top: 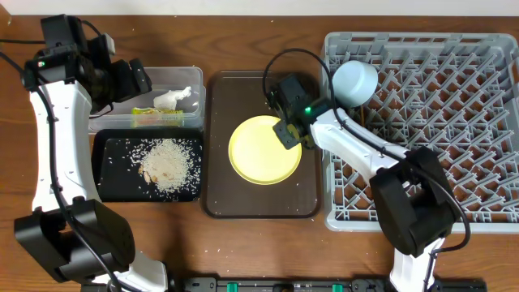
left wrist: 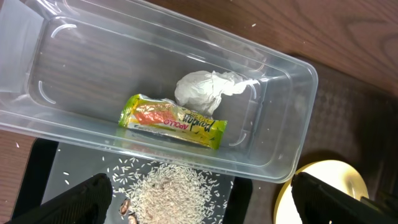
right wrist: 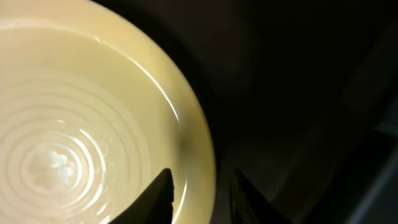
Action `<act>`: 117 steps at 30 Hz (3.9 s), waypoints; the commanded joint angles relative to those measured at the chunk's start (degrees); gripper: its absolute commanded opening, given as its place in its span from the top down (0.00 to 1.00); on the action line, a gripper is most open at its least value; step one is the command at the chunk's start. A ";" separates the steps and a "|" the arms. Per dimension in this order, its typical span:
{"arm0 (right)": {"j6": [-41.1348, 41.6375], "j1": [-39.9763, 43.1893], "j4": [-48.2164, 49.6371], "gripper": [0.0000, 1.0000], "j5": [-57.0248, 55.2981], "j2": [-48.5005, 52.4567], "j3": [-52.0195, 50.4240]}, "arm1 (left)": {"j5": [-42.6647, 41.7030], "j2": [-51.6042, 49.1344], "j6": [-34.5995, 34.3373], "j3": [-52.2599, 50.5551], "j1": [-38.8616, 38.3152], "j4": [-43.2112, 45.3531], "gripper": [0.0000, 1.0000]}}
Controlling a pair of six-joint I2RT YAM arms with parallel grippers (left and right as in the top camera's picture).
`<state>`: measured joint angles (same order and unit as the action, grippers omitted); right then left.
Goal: Sort waste into correct bins and load items into the dishwasher rack
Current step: 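Lower the right gripper and grasp the rim of the yellow plate, then lift the yellow plate and carry it right over the dish rack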
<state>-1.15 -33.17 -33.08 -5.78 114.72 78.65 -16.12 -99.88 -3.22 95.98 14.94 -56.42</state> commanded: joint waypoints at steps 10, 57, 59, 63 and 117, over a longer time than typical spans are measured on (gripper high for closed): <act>-0.22 0.20 4.68 0.78 2.49 0.70 -4.55 | 0.35 -0.07 -0.52 0.90 0.15 -0.09 0.05; -14.36 15.45 10.84 0.99 -59.76 -36.28 -2.67 | 0.35 -0.07 -0.52 0.87 0.15 -0.09 0.05; -14.36 17.84 10.88 0.99 -59.56 -35.54 -2.69 | 0.35 -0.07 -0.52 0.90 0.15 -0.09 0.05; -14.32 20.26 9.92 0.99 -56.22 -33.66 -2.69 | 0.35 -0.07 -0.52 0.90 0.15 -0.09 0.05; 10.40 10.93 6.86 0.54 -9.11 -24.85 0.09 | 0.35 -0.07 -0.52 0.90 0.15 -0.09 0.05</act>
<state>-1.85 -21.08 -24.10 -25.23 89.49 78.22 -16.12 -99.88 -3.22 95.98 14.94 -56.42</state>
